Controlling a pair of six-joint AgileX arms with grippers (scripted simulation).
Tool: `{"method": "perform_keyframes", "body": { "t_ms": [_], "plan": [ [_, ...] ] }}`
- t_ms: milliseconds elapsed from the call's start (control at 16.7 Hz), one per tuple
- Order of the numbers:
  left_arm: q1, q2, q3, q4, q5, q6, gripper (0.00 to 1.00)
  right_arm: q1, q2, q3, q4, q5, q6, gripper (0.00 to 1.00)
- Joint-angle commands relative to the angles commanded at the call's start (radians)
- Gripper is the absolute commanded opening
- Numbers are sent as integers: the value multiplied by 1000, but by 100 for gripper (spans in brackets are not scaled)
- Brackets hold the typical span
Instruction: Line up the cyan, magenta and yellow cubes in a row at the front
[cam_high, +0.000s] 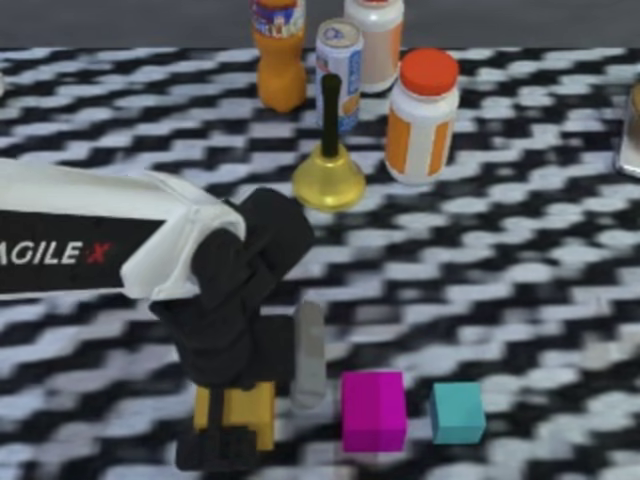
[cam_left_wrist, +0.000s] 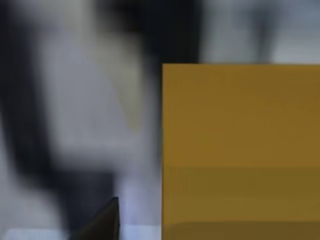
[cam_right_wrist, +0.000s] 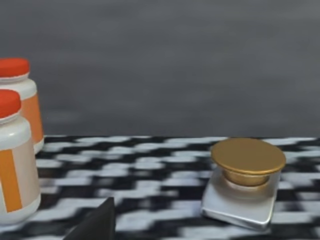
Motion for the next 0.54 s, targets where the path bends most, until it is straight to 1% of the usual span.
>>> {"method": "perform_keyframes", "body": {
  "t_ms": [120, 360, 540],
  "plan": [
    [4, -24, 37, -59, 0, -1, 100, 0, 0, 0, 0, 0, 0, 100],
    [15, -90, 123, -229, 0, -5, 100, 0, 0, 0, 0, 0, 0, 100],
    [19, -116, 148, -266, 0, -7, 100, 0, 0, 0, 0, 0, 0, 100]
  ]
}}
